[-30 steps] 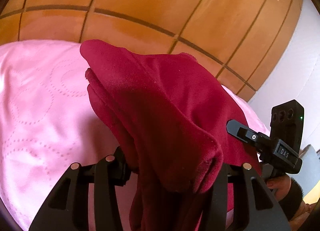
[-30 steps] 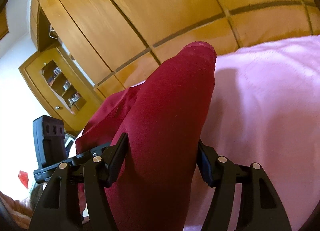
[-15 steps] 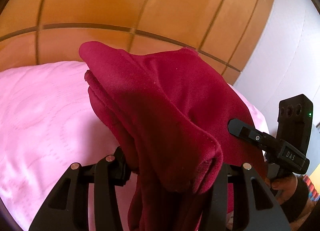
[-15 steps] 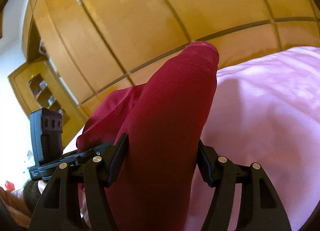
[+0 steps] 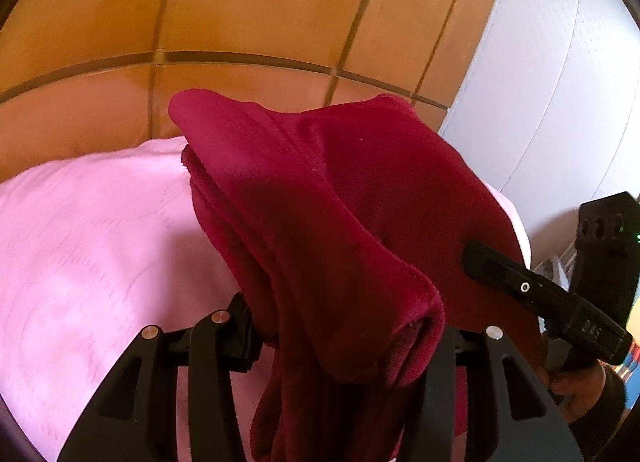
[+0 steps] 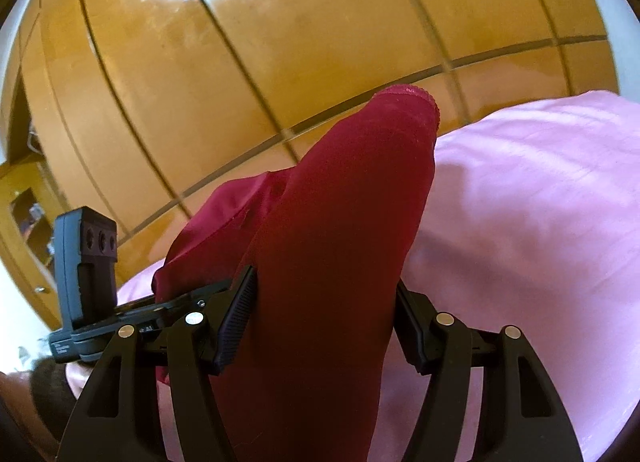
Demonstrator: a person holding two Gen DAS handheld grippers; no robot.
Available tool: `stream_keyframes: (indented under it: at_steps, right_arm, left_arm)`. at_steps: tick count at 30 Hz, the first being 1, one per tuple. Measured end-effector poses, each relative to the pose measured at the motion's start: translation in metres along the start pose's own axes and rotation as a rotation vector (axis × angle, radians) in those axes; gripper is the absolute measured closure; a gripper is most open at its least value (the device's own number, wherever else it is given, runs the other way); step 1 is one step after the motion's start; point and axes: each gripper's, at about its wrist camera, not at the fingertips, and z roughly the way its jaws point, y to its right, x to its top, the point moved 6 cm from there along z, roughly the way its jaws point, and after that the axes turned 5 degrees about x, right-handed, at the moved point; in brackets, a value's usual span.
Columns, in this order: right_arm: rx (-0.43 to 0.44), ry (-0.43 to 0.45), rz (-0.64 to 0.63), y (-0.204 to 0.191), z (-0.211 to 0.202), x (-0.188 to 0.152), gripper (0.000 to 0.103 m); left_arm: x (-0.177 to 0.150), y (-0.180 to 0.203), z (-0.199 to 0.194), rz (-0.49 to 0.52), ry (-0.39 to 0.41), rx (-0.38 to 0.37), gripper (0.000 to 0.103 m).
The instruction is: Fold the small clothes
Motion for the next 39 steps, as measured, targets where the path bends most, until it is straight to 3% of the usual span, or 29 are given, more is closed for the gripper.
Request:
stream_keyframes:
  at_steps: [5,9,11,13,16,18,22,24,27,29,33,39]
  right_arm:
    - [-0.085,0.037,0.015,0.028,0.007,0.008,0.039]
    - [-0.132,0.007,0.057,0.055,0.021,-0.002,0.039]
    - [-0.158,-0.020,0.102,0.070,0.029,-0.012,0.039]
    - [-0.120,-0.040,0.197,0.087,0.033,-0.021,0.035]
    - [-0.067,-0.056,0.258,0.098,0.037,-0.025,0.032]
    - [-0.076,-0.063,0.245,0.093,0.036,-0.025,0.028]
    - [-0.160,-0.058,0.206,0.089,0.019,-0.031,0.014]
    - [-0.227,-0.020,0.196,0.088,0.002,-0.031,0.011]
    - [-0.291,0.050,0.219,0.093,-0.017,-0.024,0.009]
    - [-0.309,0.074,0.240,0.097,-0.019,-0.017,0.007]
    - [-0.377,0.006,0.222,0.104,-0.007,-0.019,0.004]
    - [-0.443,-0.029,0.167,0.110,0.001,-0.030,0.004]
  left_arm:
    - [0.012,0.012,0.033,0.054,-0.021,0.015,0.057]
    - [0.009,0.005,0.068,0.053,-0.080,0.061,0.055]
    - [0.005,-0.006,0.076,0.018,-0.085,0.071,0.049]
    - [0.001,-0.019,0.079,-0.050,-0.096,0.032,0.036]
    - [-0.005,-0.034,0.083,-0.150,-0.126,-0.036,0.031]
    - [-0.007,-0.036,0.079,-0.153,-0.126,-0.035,0.026]
    - [-0.004,-0.036,0.062,-0.147,-0.080,0.040,0.022]
    - [-0.001,-0.031,0.037,-0.145,0.025,0.085,0.022]
    - [0.002,-0.020,0.012,-0.099,0.119,0.119,0.019]
    - [0.002,-0.011,0.015,-0.030,0.110,0.179,0.019]
    - [-0.004,-0.025,0.044,0.001,0.014,0.320,0.018]
    - [-0.006,-0.041,0.053,-0.047,-0.019,0.313,0.011]
